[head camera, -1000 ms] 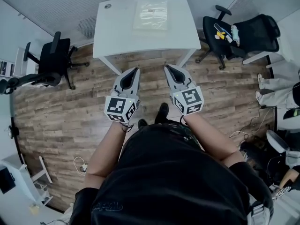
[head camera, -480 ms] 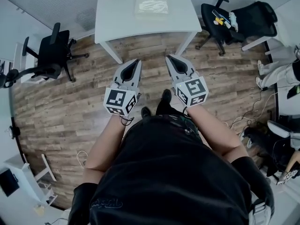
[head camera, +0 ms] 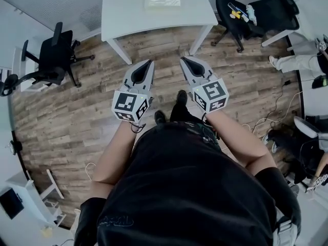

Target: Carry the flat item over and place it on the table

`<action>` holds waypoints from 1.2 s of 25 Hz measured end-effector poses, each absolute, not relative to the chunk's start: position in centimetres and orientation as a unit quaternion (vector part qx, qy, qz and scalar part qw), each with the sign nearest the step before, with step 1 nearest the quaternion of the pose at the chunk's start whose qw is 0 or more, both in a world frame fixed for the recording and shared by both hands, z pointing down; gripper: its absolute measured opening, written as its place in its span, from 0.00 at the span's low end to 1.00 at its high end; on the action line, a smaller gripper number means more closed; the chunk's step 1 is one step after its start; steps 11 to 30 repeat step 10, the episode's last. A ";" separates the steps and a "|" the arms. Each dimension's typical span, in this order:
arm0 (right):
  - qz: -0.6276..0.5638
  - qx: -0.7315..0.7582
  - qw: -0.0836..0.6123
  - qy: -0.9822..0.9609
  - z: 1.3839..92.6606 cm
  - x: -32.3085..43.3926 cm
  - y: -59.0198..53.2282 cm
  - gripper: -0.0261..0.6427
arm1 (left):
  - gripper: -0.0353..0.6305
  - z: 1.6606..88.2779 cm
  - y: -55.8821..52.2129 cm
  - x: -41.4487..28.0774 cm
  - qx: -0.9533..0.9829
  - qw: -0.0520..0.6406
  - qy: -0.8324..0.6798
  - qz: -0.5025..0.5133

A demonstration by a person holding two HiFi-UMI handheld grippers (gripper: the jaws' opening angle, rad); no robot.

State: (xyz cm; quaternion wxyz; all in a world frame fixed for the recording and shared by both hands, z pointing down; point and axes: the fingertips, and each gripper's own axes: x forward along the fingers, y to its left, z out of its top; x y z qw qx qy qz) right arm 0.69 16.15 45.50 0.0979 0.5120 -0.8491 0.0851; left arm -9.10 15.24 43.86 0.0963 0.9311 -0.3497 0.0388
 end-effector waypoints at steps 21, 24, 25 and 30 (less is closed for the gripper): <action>0.083 0.521 0.096 -0.844 45.1 0.5 15.7 0.07 | 0.07 43.8 14.8 -9.1 0.933 0.104 -0.342 0.035; 0.083 0.521 0.096 -0.844 45.1 0.5 15.7 0.07 | 0.07 43.8 14.8 -9.1 0.933 0.104 -0.342 0.035; 0.083 0.521 0.096 -0.844 45.1 0.5 15.7 0.07 | 0.07 43.8 14.8 -9.1 0.933 0.104 -0.342 0.035; 0.083 0.521 0.096 -0.844 45.1 0.5 15.7 0.07 | 0.07 43.8 14.8 -9.1 0.933 0.104 -0.342 0.035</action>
